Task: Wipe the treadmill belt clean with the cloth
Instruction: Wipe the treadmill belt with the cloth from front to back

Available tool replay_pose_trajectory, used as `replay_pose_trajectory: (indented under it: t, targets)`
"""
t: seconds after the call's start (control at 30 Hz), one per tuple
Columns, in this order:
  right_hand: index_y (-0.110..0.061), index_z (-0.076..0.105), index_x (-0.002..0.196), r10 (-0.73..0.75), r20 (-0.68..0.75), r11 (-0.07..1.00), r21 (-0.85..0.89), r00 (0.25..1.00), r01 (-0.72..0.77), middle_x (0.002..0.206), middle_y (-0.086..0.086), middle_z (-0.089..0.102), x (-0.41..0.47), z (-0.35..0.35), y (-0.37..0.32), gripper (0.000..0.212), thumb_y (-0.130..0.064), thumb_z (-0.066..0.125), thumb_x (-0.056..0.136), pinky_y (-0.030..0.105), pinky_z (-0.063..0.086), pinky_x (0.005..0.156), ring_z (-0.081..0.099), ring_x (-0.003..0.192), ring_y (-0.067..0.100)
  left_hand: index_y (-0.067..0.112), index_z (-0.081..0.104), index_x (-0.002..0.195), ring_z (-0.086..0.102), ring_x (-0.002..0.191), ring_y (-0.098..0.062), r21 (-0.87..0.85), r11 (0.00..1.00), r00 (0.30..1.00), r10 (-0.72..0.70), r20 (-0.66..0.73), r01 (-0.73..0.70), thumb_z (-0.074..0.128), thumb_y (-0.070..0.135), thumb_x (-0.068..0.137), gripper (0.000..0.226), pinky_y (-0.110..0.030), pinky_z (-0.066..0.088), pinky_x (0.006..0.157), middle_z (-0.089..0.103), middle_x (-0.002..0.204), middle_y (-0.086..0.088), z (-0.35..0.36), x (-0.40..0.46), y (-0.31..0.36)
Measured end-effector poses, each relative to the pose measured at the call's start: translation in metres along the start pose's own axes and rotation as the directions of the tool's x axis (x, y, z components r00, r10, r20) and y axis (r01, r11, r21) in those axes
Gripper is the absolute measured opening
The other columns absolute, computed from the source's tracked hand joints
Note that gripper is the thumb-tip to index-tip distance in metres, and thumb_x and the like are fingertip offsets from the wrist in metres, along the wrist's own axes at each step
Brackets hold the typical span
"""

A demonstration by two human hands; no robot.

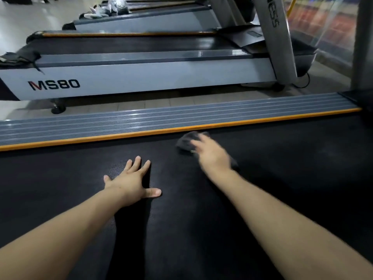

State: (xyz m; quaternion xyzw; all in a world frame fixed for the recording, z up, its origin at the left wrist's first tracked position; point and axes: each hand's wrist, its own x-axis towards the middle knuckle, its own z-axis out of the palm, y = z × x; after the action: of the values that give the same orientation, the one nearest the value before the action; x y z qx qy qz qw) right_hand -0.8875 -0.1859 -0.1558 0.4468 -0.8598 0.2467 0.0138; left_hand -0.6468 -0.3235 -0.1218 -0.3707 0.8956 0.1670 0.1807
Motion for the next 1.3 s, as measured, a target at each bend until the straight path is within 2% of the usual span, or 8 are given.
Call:
replay_pose_trajectory:
  t: [0.23,0.43,0.53,0.73,0.87,0.97,1.13,1.3]
  targets:
    - [-0.027,0.061,0.134,0.449,-0.218,0.888,-0.001,0.867,-0.460,0.151,-0.001,0.046,-0.006,-0.023,0.044,0.036,-0.027,0.052,0.099,0.026,0.030,0.107,0.047,0.133,0.021,0.046,-0.006,0.158,-0.021,0.153,-0.011,-0.011,1.000,1.000,0.001,0.016,-0.001,0.059,0.086,0.071,0.116,-0.078,0.007,0.113,-0.023,0.166,0.015,-0.002,0.000,0.001]
    - [-0.033,0.061,0.127,0.086,-0.047,0.995,0.053,0.995,-0.083,0.149,0.000,0.046,-0.021,0.038,-0.101,0.032,-0.022,0.051,0.099,0.034,0.040,0.101,0.047,0.131,0.022,0.046,-0.005,0.159,-0.021,0.153,-0.010,-0.014,1.000,1.000,-0.005,0.017,0.005,0.061,0.085,0.071,0.116,-0.078,0.006,0.113,-0.023,0.166,0.016,-0.002,-0.002,0.002]
    - [-0.031,0.061,0.132,-0.062,0.025,0.994,0.092,0.998,0.060,0.153,-0.001,0.043,-0.023,0.029,-0.085,0.034,-0.025,0.051,0.100,0.030,0.031,0.111,0.042,0.138,0.021,0.047,-0.005,0.158,-0.020,0.153,-0.010,-0.016,1.000,1.000,-0.005,0.017,0.005,0.060,0.087,0.070,0.116,-0.077,0.007,0.114,-0.023,0.166,0.016,-0.001,-0.001,0.001]
    - [-0.023,0.065,0.130,0.298,-0.229,0.950,-0.020,0.926,-0.311,0.150,0.005,0.048,-0.028,-0.032,0.069,0.035,-0.021,0.057,0.096,0.031,0.035,0.108,0.049,0.133,0.027,0.047,-0.008,0.158,-0.021,0.153,-0.012,0.002,1.000,1.000,0.004,0.015,-0.005,0.056,0.089,0.070,0.117,-0.078,0.007,0.113,-0.024,0.166,0.015,0.001,0.003,-0.002]
    - [-0.018,0.068,0.124,0.437,-0.272,0.894,0.026,0.857,-0.448,0.142,0.012,0.054,-0.025,-0.016,0.033,0.032,-0.014,0.060,0.093,0.034,0.039,0.104,0.052,0.126,0.032,0.047,-0.009,0.158,-0.022,0.153,-0.013,-0.004,1.000,1.000,0.001,0.029,-0.001,0.058,0.088,0.070,0.117,-0.079,0.007,0.112,-0.025,0.165,0.015,0.000,0.004,-0.001]
    - [-0.017,0.072,0.108,0.273,-0.272,0.961,0.041,0.923,-0.272,0.123,0.015,0.065,-0.030,0.017,-0.043,0.025,-0.012,0.071,0.084,0.037,0.053,0.086,0.063,0.107,0.036,0.047,-0.008,0.157,-0.022,0.153,-0.012,-0.002,1.000,1.000,-0.002,0.020,0.002,0.060,0.087,0.071,0.117,-0.080,0.007,0.111,-0.025,0.165,0.015,0.000,0.006,0.000]
    - [-0.029,0.061,0.133,-0.032,-0.029,0.997,0.068,0.999,0.033,0.150,0.003,0.047,-0.042,0.020,-0.060,0.036,-0.024,0.057,0.098,0.031,0.033,0.113,0.043,0.137,0.024,0.046,-0.007,0.158,-0.022,0.153,-0.012,-0.003,1.000,0.999,-0.002,0.034,0.002,0.060,0.086,0.071,0.116,-0.079,0.007,0.112,-0.025,0.165,0.015,-0.003,0.001,0.002]
    - [-0.024,0.064,0.130,0.204,-0.211,0.968,-0.102,0.956,-0.229,0.144,0.010,0.053,-0.058,-0.036,0.053,0.036,-0.017,0.060,0.095,0.035,0.043,0.103,0.051,0.130,0.028,0.046,-0.006,0.158,-0.021,0.153,-0.011,-0.018,1.000,1.000,-0.002,0.026,0.002,0.061,0.085,0.072,0.116,-0.078,0.005,0.113,-0.024,0.166,0.015,-0.002,-0.001,0.001]
